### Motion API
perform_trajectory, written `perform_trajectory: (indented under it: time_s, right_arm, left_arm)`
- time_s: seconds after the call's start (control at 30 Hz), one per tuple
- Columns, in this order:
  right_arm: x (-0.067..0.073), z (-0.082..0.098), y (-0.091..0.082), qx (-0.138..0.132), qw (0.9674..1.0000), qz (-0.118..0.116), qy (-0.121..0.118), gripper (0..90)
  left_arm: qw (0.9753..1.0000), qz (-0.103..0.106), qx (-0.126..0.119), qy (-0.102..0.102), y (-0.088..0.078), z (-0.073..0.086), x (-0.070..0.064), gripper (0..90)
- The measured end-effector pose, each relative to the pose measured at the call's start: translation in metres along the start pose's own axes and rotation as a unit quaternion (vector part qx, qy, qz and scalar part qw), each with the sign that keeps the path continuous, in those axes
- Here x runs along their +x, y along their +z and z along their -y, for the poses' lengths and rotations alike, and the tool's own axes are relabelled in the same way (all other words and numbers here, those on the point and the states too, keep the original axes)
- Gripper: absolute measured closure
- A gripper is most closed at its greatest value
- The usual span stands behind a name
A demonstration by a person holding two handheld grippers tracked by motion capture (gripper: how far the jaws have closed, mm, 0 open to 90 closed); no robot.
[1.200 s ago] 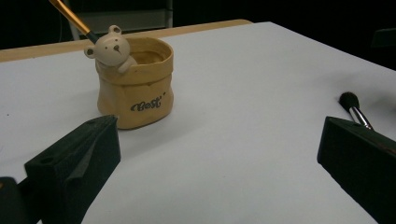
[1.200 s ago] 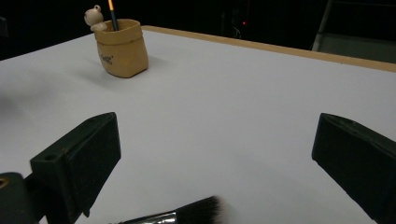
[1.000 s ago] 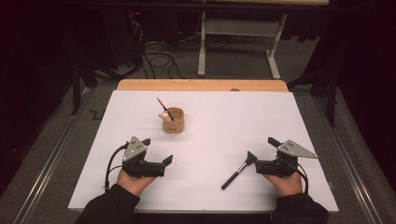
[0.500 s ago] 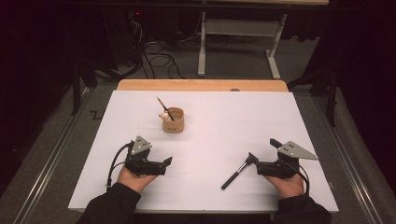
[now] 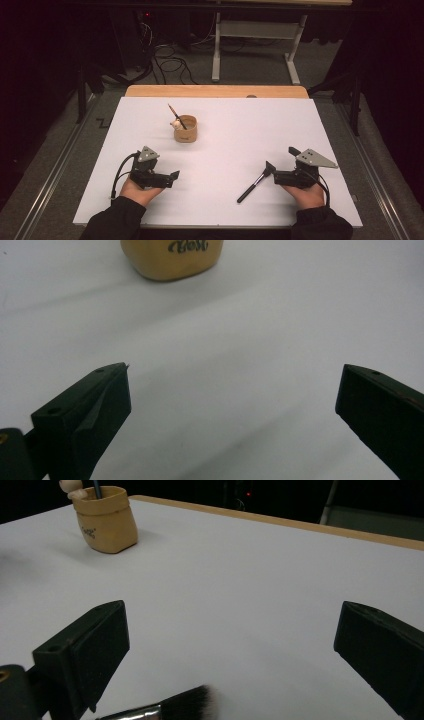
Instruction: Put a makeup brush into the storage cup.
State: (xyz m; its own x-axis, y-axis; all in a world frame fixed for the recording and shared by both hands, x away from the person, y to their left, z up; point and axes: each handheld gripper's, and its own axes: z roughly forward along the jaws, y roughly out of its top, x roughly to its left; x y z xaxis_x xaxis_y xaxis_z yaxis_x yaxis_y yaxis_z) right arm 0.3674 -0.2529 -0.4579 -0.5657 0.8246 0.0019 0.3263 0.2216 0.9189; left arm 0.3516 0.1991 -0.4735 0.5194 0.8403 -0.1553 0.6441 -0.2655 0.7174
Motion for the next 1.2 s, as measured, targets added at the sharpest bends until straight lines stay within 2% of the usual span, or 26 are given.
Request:
perform_trajectory:
  time_s: [0.1,0.13,0.3,0.47,0.57,0.63,0.83,1.0,1.07,1.17,1.2]
  right_arm:
    - [0.000,0.000,-0.001,0.001,1.0000,0.002,0.002,1.9]
    - [0.000,0.000,-0.003,0.001,1.0000,0.004,0.000,1.9]
    - [0.002,0.001,-0.009,0.001,1.0000,0.007,-0.005,1.8]
    - [0.002,0.002,-0.015,-0.001,0.9999,0.009,-0.010,1.9]
    - [-0.003,0.002,-0.019,-0.005,0.9998,0.013,-0.010,1.9]
    - [-0.005,0.002,-0.019,-0.006,0.9998,0.015,-0.008,1.9]
    - [-0.005,0.003,-0.022,-0.007,0.9999,0.015,-0.002,1.9]
    - [-0.007,0.004,-0.019,-0.011,0.9999,0.007,0.004,2.1]
    - [-0.007,0.003,-0.017,-0.008,1.0000,0.004,-0.001,2.0]
    - [-0.005,0.003,-0.018,-0.007,1.0000,0.002,-0.006,2.1]
    - [-0.004,0.001,-0.020,-0.011,0.9999,0.003,-0.008,2.1]
  left_arm:
    - [0.9999,0.009,0.011,0.002,0.000,0.000,-0.003,2.7]
    - [0.9995,0.012,0.026,0.010,0.000,-0.001,-0.006,2.7]
    - [0.9988,0.011,0.044,0.021,-0.002,-0.003,-0.011,2.8]
    - [0.9984,0.009,0.049,0.027,-0.003,-0.005,-0.013,3.2]
    - [0.9980,0.007,0.053,0.034,-0.002,-0.006,-0.013,3.9]
    - [0.9980,0.010,0.054,0.032,-0.001,-0.007,-0.012,4.3]
    - [0.9974,0.008,0.062,0.037,0.001,-0.009,-0.011,5.1]
    - [0.9961,0.011,0.077,0.042,-0.001,-0.018,-0.010,6.4]
    - [0.9938,0.012,0.095,0.055,-0.001,-0.021,-0.012,9.3]
    - [0.9929,0.021,0.105,0.053,-0.001,-0.024,-0.012,11.6]
    - [0.9916,0.024,0.115,0.055,-0.001,-0.027,-0.013,12.0]
